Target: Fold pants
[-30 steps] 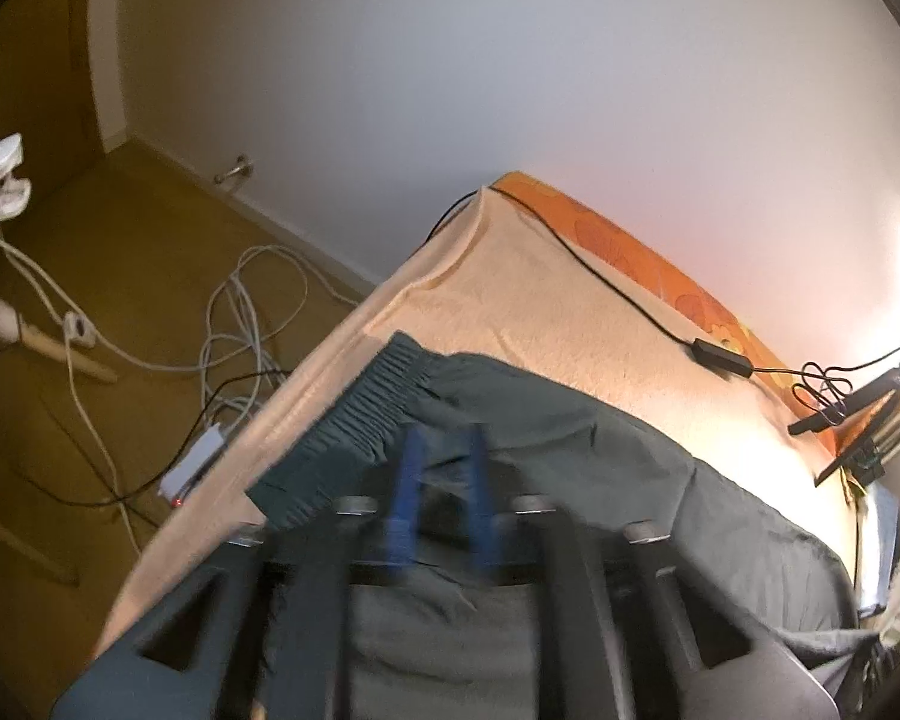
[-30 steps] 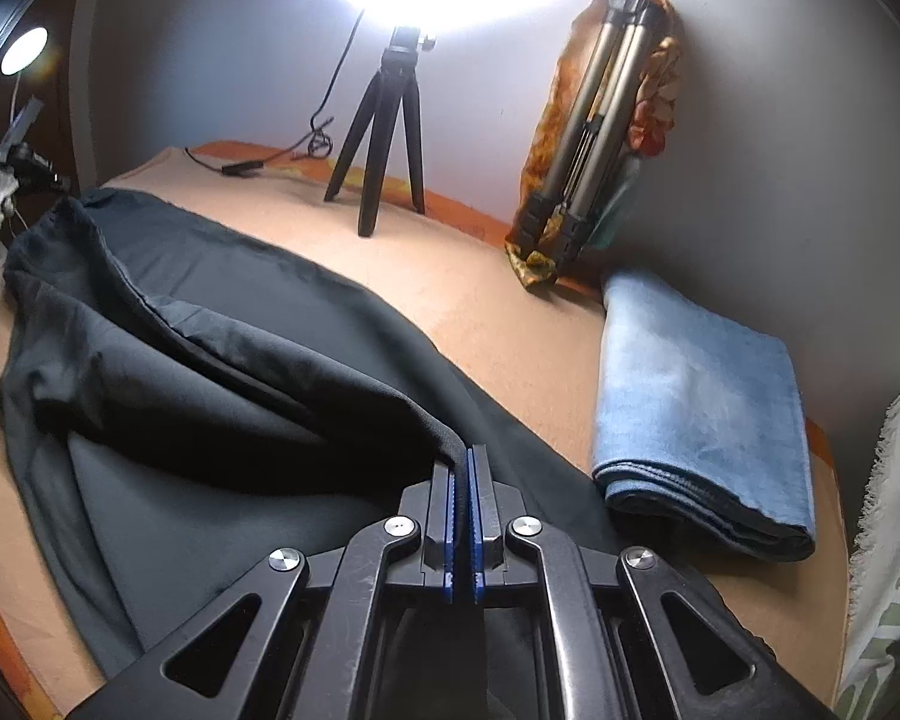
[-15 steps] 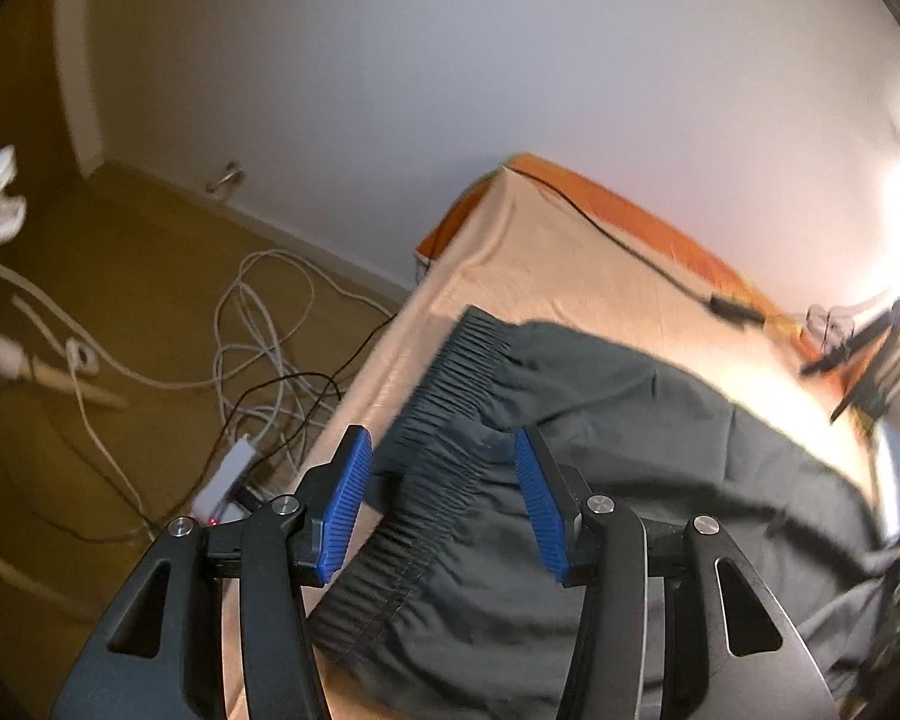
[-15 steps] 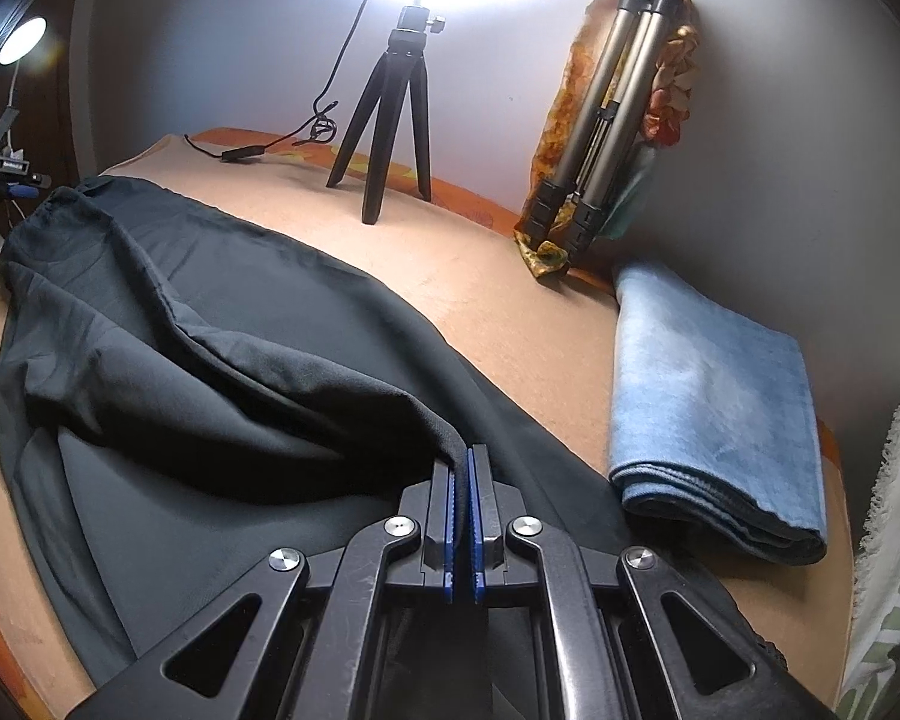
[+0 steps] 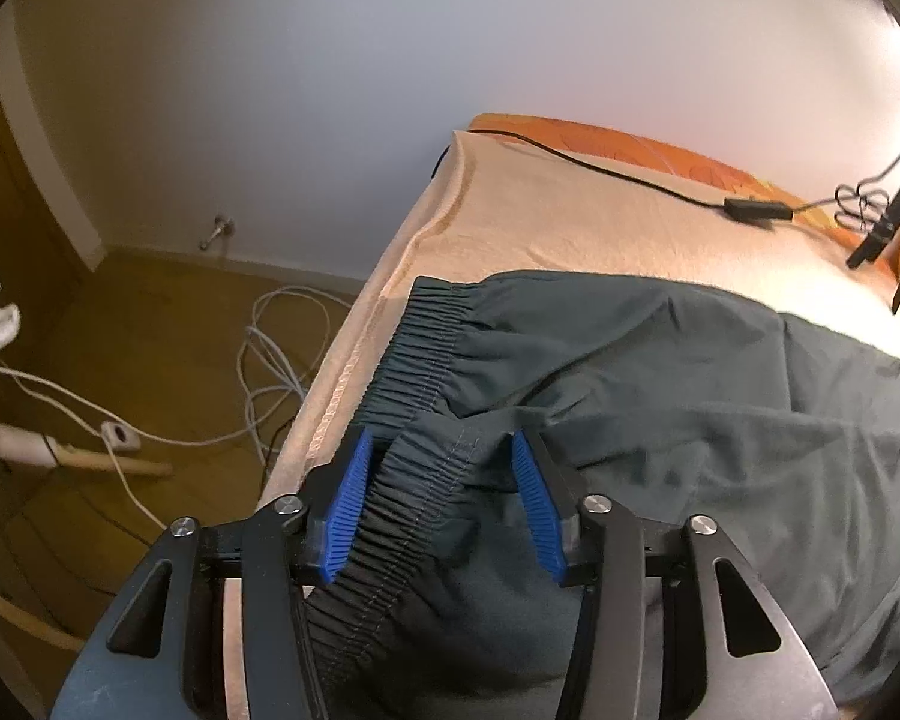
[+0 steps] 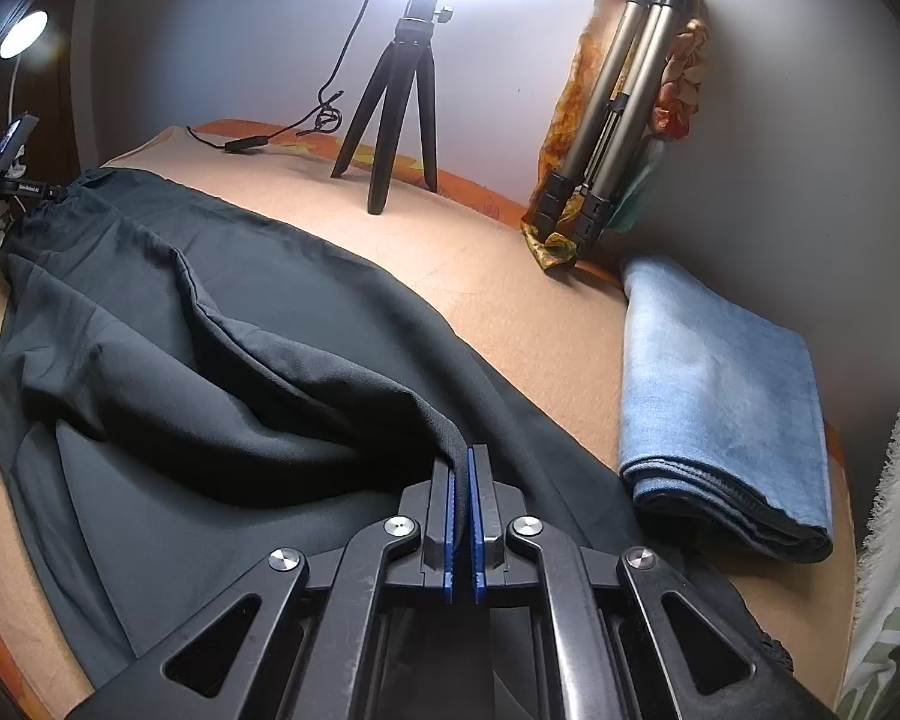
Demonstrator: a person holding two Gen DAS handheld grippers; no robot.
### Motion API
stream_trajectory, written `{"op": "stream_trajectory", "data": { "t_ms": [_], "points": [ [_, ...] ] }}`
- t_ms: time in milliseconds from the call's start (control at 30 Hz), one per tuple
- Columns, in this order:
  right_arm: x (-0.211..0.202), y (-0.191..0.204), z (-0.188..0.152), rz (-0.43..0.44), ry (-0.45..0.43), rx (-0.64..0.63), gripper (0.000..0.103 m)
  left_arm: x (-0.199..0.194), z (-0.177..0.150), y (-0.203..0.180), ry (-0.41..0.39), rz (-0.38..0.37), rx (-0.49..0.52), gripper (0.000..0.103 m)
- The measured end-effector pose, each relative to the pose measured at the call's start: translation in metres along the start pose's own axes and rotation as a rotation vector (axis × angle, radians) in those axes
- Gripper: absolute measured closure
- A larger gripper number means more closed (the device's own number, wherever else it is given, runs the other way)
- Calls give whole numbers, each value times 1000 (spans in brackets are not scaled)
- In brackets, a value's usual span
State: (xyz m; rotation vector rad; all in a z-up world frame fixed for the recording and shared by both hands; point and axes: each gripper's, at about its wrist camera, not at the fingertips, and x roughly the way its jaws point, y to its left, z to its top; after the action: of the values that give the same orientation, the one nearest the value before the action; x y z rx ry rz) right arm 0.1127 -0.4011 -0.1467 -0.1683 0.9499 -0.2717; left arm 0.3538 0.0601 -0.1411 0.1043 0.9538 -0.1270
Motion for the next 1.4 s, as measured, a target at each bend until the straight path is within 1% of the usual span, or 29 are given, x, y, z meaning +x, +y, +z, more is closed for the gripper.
{"op": "stream_trajectory", "data": {
  "t_ms": [100,200,233,300,367,467,533,667,767,833,933,1100,1233,1400],
  "points": [
    [0,0,0,2,1,1,101,-1,-3,-1,-9,3,10,69],
    [1,2,0,4,2,1,101,-1,-5,-5,-17,13,43,73],
    [0,3,0,5,2,0,101,-2,-5,-5,-20,13,47,78],
    [1,5,1,4,2,-3,101,-2,-5,-6,-22,6,44,78],
    [0,6,2,4,1,-5,101,-4,-7,-8,-30,16,56,79],
    [-1,8,2,7,-1,-8,101,-12,-10,-9,-65,38,68,79],
    [-3,8,3,4,-6,-11,101,-25,-11,-5,-102,38,43,79],
    [-13,5,4,4,-25,-5,102,-45,-9,6,-149,40,8,79],
    [-19,1,7,3,-42,6,102,-59,-1,13,-174,28,-13,79],
    [-22,-2,10,-1,-51,9,102,-66,10,13,-192,17,-22,79],
    [-23,-7,17,-19,-67,13,102,-68,26,8,-210,21,-10,79],
    [-14,-21,30,-49,-83,15,102,-49,50,4,-184,17,-19,79],
    [5,-25,33,-58,-62,-1,102,-19,65,-2,-131,31,-19,79],
    [26,-24,32,-74,-27,-34,102,5,71,-9,-87,55,3,79]
  ]
}}
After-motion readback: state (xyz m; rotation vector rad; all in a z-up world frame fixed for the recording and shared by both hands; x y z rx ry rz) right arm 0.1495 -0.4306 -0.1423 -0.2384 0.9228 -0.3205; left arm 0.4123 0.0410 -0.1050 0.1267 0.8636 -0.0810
